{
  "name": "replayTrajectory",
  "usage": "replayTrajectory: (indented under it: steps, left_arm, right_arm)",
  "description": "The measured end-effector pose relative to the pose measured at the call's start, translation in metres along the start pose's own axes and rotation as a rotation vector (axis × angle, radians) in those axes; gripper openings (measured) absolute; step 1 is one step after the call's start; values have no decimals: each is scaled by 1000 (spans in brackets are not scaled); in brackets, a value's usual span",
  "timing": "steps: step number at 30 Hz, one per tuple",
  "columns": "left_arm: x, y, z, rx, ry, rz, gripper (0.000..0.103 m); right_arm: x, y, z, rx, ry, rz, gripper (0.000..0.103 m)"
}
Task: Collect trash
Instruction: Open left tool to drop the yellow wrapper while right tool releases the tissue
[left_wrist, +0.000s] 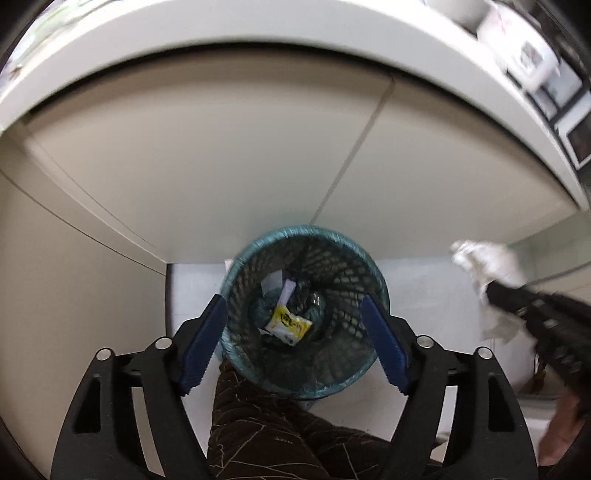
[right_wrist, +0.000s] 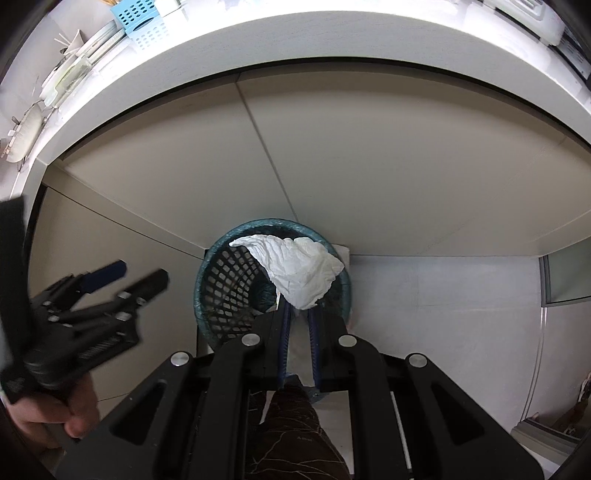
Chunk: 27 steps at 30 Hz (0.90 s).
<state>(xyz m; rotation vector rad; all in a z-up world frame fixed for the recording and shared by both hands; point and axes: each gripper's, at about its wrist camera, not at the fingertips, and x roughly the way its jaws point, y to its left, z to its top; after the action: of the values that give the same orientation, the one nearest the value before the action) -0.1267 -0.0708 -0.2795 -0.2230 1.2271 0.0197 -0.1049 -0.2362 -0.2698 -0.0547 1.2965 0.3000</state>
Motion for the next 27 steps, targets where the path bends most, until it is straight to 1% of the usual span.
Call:
replayTrajectory:
  steps: [5, 10, 12, 16, 18, 21, 23, 25, 26, 27]
  left_arm:
    - [-17, 15, 3, -35, -31, 14, 91]
    - [-22, 29, 0, -60, -32, 9, 96]
    - [-24, 31, -2, -56, -37, 18, 97]
    - [-23, 38, -5, -49, -20, 18, 97]
    - [-24, 42, -6, -51, -15, 17, 97]
    - [-27, 46, -7, -50, -14, 25, 97]
    - [-28, 48, -6, -56, -11, 28, 97]
    - [-29, 50, -5, -57, -12, 29, 97]
    - [-29, 51, -5, -56, -12, 30, 97]
    - [-30, 51, -5, -55, -12, 30, 97]
  right_arm:
    - [14, 14, 4, -28, 22, 22, 9]
    - [29, 30, 8, -53, 42, 43, 9]
    - [34, 34, 8, -61, 50, 46, 9]
    - [44, 38, 9, -73, 73, 51, 9]
    - [49, 44, 8, -75, 82, 48, 11]
    - [53, 39, 12, -75, 92, 44, 12]
    - [55, 37, 10, -82, 97, 35, 15]
    - [56, 38, 11, -83, 95, 30, 29]
    - [56, 44, 11, -84, 91, 27, 32]
    - [56, 47, 11, -88, 89, 25, 38]
